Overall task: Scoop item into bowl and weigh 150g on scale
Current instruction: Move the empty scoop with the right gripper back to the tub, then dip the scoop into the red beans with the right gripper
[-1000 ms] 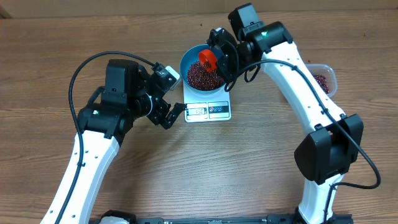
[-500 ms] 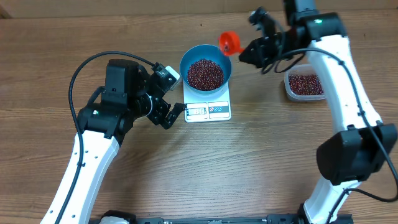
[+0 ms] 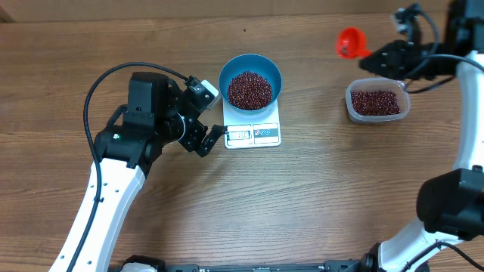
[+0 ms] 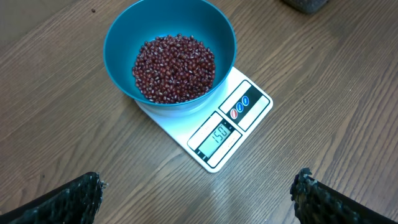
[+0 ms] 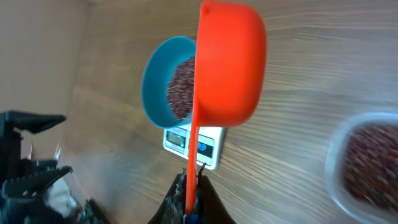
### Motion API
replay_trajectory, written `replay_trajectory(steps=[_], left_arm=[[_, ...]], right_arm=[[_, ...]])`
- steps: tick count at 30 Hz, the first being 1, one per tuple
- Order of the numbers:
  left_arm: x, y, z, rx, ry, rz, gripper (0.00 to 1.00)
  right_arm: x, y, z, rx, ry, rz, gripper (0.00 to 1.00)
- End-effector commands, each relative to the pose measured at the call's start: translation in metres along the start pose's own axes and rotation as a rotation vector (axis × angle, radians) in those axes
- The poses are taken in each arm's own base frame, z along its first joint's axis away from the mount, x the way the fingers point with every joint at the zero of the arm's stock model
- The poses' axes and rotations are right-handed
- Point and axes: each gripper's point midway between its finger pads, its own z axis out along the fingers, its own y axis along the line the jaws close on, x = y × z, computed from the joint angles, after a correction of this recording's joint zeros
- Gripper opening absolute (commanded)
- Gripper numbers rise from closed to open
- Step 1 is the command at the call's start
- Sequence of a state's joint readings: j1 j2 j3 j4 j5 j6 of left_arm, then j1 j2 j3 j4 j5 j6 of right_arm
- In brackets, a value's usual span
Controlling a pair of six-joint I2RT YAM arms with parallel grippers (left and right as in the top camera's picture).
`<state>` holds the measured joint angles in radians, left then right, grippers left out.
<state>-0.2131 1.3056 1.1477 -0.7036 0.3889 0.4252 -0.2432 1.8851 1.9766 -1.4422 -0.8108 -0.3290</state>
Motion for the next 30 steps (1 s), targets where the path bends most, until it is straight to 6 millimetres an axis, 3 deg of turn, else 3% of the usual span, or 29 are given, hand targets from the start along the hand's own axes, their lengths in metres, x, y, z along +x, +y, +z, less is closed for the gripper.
replay_trajectory(steps=[1, 8, 14, 20, 24, 30], left_arm=[[0.0, 0.003, -0.001, -0.005, -0.002, -0.013, 1.0], [0.0, 0.003, -0.001, -0.005, -0.003, -0.013, 1.0], [0.0, 0.003, -0.001, -0.005, -0.003, -0.013, 1.0], [0.0, 0.003, -0.001, -0.005, -0.003, -0.013, 0.99], [0.0, 0.003, -0.001, -0.005, -0.002, -0.013, 1.0], [0.0, 0.003, -0.001, -0.005, -0.002, -0.013, 1.0]], right_arm=[[-0.002, -0.015, -0.035, 0.1, -0.056, -0.008, 0.04], [0.022, -0.065, -0.052, 0.364, 0.039, 0.063, 0.04], [0.038, -0.082, -0.047, 0.445, 0.112, 0.092, 0.04], [0.067, -0.101, -0.034, 0.477, 0.203, 0.17, 0.04], [0.072, -0.109, -0.03, 0.528, 0.226, 0.177, 0.04], [0.061, -0.122, -0.028, 0.756, 0.23, 0.158, 0.04]])
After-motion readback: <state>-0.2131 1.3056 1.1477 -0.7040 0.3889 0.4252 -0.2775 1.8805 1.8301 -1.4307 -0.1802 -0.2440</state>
